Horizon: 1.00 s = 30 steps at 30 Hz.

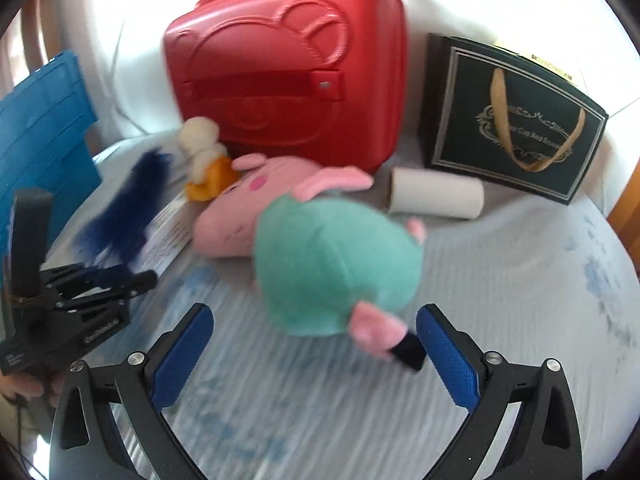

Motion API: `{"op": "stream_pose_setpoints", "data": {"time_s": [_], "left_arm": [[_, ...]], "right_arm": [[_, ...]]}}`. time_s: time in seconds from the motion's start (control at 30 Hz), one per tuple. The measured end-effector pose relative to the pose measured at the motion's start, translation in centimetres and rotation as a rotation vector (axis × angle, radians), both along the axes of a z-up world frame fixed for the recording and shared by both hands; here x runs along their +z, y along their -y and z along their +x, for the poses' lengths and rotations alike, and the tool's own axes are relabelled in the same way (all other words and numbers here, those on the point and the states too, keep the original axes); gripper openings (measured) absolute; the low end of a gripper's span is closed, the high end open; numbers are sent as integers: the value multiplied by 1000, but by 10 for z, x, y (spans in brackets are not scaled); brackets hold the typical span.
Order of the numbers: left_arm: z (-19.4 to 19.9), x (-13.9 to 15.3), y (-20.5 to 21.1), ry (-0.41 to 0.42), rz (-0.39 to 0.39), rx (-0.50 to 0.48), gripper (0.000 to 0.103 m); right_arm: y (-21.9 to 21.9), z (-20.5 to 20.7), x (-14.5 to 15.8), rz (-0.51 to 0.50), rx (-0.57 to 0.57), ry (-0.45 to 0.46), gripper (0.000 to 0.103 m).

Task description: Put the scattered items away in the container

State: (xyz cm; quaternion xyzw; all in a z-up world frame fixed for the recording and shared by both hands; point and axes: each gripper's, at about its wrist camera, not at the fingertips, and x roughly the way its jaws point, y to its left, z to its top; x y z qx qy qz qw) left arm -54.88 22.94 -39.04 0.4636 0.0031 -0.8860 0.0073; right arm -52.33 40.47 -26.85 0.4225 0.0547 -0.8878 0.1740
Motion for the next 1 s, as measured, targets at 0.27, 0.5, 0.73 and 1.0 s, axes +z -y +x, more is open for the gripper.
{"op": "stream_pose_setpoints", "data": {"time_s": [0.27, 0.5, 0.73, 1.0], "left_arm": [[-36, -20, -9, -25, -7, 21, 54], [-53, -11, -17, -31, -8, 9, 23], [-9, -9, -8, -21, 21, 33, 23], [51, 9, -13, -21, 35, 25, 23]], "right_arm": [[-7, -44, -32, 18, -9, 6, 103], [-12, -71, -53, -6, -117, 36, 100], [-23, -26, -43, -50, -181, 105, 81], [-32, 65, -28, -159, -127, 195, 75]]}}
